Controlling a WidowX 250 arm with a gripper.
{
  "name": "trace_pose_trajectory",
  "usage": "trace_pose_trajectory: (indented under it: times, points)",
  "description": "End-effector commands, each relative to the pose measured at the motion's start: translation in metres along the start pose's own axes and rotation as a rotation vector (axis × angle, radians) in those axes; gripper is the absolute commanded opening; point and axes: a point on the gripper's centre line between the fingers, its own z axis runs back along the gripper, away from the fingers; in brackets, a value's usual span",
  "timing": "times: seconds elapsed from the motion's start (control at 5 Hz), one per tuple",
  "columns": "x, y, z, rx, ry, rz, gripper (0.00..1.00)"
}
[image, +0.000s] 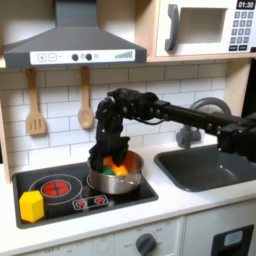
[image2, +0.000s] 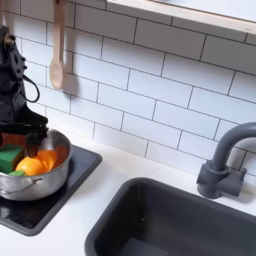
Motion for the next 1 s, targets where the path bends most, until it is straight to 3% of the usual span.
trace_pose_trajectory:
  times: [0.0, 0.4, 0.6, 0.8]
  points:
    - [-0.015, -0.002, -0.004, -0.018, 0.029, 0.010, 1.00]
    - [-0.015, -0.001, 0.001, -0.003, 0.011, 0.026, 1.00]
    - [-0.010, 0.002, 0.008, 0.021, -0.006, 0.086, 1.00]
    - [-0.012, 0.007, 0.009, 0.031, 0.020, 0.170, 1.00]
